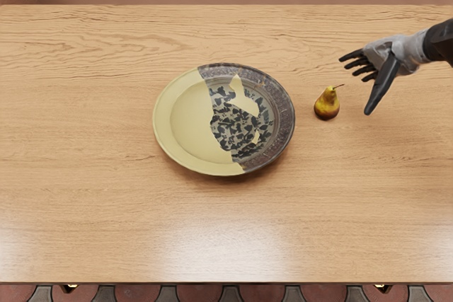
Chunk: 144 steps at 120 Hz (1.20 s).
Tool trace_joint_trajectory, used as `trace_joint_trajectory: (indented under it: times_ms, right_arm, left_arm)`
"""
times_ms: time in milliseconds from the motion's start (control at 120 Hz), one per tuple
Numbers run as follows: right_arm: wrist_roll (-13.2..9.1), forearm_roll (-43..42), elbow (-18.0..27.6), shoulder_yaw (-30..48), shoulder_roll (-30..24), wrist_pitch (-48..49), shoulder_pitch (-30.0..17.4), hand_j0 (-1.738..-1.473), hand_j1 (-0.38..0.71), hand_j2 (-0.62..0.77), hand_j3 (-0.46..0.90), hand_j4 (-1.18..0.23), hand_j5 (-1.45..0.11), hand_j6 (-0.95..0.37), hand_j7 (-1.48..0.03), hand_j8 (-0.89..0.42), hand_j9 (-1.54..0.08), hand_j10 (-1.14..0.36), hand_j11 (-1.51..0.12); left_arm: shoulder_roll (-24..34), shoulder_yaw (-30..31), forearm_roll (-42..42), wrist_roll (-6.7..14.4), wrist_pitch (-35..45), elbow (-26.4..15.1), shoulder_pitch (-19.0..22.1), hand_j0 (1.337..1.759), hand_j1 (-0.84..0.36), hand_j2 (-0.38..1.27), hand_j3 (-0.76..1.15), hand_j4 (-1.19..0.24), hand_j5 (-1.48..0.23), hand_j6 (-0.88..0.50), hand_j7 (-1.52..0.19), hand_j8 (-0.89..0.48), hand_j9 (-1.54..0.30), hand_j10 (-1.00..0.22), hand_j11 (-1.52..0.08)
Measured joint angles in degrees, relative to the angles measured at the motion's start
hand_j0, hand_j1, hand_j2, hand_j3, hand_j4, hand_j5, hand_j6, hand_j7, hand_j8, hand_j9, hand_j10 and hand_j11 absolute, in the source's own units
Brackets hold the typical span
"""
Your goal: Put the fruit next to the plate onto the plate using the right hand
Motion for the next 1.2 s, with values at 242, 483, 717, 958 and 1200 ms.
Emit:
trace_joint_trajectory:
  times_ms: [242,483,717,958,1200]
  right_arm:
    - [0.0,-9.6,0.3,-2.5,4.4,-9.0,-1.4,-1.658,-0.35,0.00,0.00,0.00,0.00,0.00,0.00,0.00,0.00,0.00,0.00]
    - [1.8,-15.5,0.5,-3.1,5.0,-15.2,-3.7,-1.658,-0.35,0.00,0.00,0.00,0.00,0.00,0.00,0.00,0.00,0.00,0.00]
    - [12.2,-18.6,2.3,-2.6,5.0,-17.1,-5.5,-1.658,-0.35,0.00,0.00,0.00,0.00,0.00,0.00,0.00,0.00,0.00,0.00]
    - [21.2,-18.8,2.5,-3.2,4.8,-17.2,-6.8,-1.658,-0.35,0.00,0.00,0.00,0.00,0.00,0.00,0.00,0.00,0.00,0.00]
    - [19.2,-18.9,2.5,-3.7,4.4,-17.9,-8.2,-1.658,-0.35,0.00,0.00,0.00,0.00,0.00,0.00,0.00,0.00,0.00,0.00]
  left_arm:
    - [0.0,0.0,0.0,0.0,0.0,0.0,0.0,1.658,0.33,0.00,0.00,-0.01,-0.02,-0.01,-0.02,-0.01,-0.02,-0.01,-0.02]
    - [0.0,0.0,0.0,0.0,0.0,0.0,0.0,1.658,0.33,0.00,0.00,-0.01,-0.02,-0.01,-0.02,-0.01,-0.02,-0.01,-0.02]
    - [0.0,0.0,0.0,0.0,0.0,0.0,0.0,1.658,0.33,0.00,0.00,-0.01,-0.02,-0.01,-0.02,-0.01,-0.02,-0.01,-0.02]
    - [0.0,0.0,0.0,0.0,0.0,0.0,0.0,1.658,0.33,0.00,0.00,-0.01,-0.02,-0.01,-0.02,-0.01,-0.02,-0.01,-0.02]
    - [0.0,0.1,0.1,0.0,0.0,0.0,0.0,1.658,0.33,0.00,0.00,-0.01,-0.02,-0.01,-0.02,-0.01,-0.02,-0.01,-0.02]
